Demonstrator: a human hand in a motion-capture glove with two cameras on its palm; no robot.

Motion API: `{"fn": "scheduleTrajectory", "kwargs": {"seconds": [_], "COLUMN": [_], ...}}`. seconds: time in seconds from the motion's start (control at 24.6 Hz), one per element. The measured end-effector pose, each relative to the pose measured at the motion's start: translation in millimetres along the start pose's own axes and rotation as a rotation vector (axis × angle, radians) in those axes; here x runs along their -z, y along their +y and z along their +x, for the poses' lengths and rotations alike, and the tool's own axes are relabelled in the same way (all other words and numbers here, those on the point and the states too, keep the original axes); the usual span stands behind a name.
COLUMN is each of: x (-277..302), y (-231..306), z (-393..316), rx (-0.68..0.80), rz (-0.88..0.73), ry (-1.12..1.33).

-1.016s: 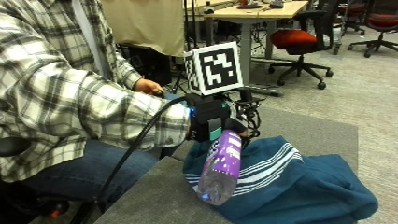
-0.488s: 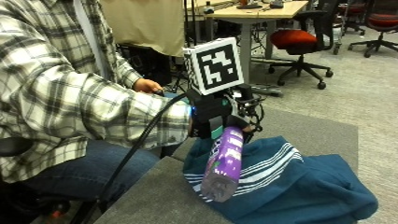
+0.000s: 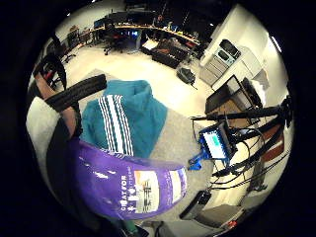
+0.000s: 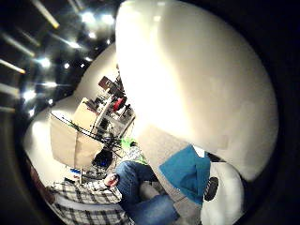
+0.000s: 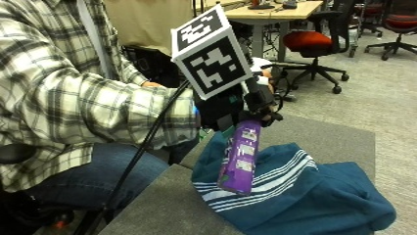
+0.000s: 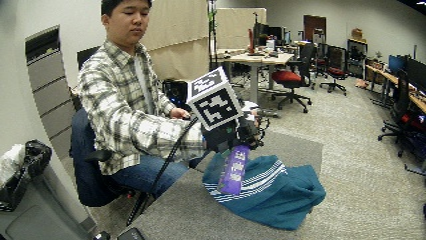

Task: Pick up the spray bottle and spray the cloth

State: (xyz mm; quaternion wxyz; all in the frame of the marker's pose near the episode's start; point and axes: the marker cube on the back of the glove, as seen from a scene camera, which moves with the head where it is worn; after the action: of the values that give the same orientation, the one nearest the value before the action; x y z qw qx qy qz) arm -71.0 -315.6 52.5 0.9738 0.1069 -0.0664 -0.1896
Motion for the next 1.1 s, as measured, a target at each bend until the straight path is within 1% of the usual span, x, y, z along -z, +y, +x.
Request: {"fn": "scheduleTrajectory", "kwargs": {"seconds": [0.28,0.53,0.73,0.85,1.1], "x": [5.9,4.4,4.4,2.4,-14.7], "y": [-8.1,-12.2,-18.9,-24.3,-40.7], "z": [-1.0,-12.9,-27.2,-39.5,-68.2], "rx": [-0.089,-0.095,-0.117,-0.105,-0.037], "rz": [0.096,0.148,0.213,0.233,0.237], "ry": [-0.226,-0.348,-0.58,-0.716,-0.879]}}
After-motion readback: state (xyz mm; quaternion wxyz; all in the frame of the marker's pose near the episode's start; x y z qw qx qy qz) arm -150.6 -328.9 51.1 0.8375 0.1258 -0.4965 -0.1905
